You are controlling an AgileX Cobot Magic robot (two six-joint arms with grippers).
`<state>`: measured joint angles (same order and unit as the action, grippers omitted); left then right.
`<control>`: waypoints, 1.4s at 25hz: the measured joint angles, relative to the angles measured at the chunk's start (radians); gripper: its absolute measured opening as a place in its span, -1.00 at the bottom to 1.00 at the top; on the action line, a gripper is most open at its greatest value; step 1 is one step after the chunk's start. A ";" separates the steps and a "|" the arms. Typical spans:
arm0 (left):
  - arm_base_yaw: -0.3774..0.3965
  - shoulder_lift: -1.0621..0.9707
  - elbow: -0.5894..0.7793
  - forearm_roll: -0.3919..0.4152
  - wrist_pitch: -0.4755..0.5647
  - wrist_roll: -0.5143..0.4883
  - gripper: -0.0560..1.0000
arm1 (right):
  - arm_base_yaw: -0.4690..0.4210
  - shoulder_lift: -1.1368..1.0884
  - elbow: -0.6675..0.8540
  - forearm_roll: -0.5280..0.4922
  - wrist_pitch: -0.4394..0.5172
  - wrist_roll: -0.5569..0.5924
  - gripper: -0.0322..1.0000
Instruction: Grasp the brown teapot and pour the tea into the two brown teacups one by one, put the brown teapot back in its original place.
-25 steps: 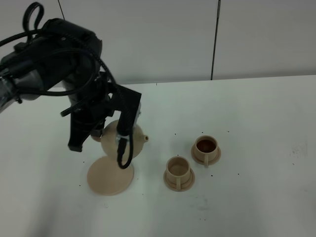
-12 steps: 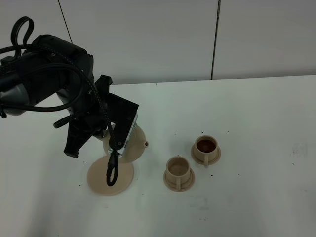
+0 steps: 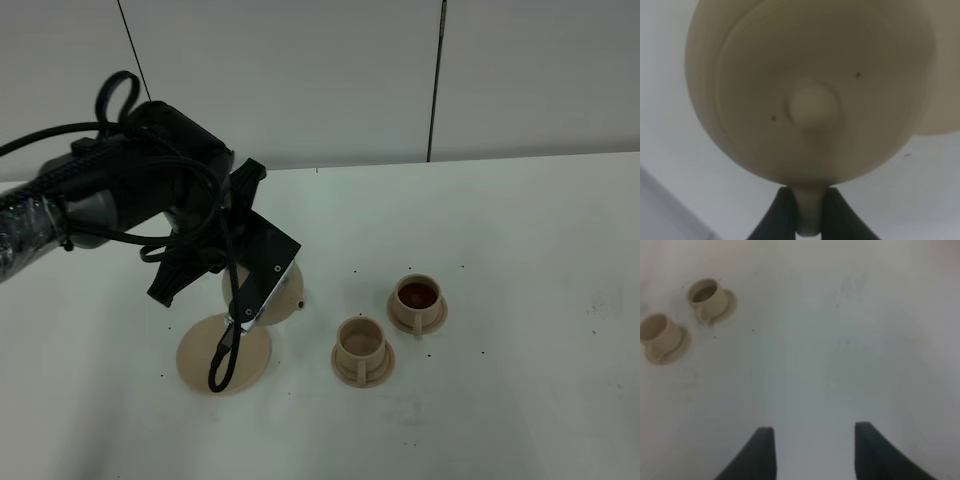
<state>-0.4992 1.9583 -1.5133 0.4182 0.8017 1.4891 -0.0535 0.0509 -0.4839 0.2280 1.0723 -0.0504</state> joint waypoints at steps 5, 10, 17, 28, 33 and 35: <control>-0.014 0.009 0.001 0.017 -0.080 0.024 -0.56 | 0.000 0.000 0.000 0.002 0.000 0.000 -0.24; -0.034 0.009 0.001 0.020 -0.122 0.094 -0.56 | 0.000 0.000 0.000 0.002 0.000 0.000 -0.24; -0.063 0.030 0.001 0.037 -0.153 0.131 -0.56 | 0.000 0.000 0.000 0.004 0.000 0.000 -0.24; -0.072 0.038 0.001 0.095 -0.168 0.128 -0.56 | 0.000 0.000 0.000 0.005 0.000 0.000 -0.24; -0.072 0.038 0.001 0.098 -0.193 0.128 -0.56 | 0.000 0.000 0.000 0.005 0.000 0.000 -0.24; -0.072 0.040 0.001 0.098 -0.203 0.128 -0.56 | 0.000 0.000 0.000 0.005 0.000 0.000 -0.24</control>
<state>-0.5711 1.9985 -1.5122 0.5163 0.5991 1.6168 -0.0535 0.0509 -0.4839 0.2330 1.0723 -0.0504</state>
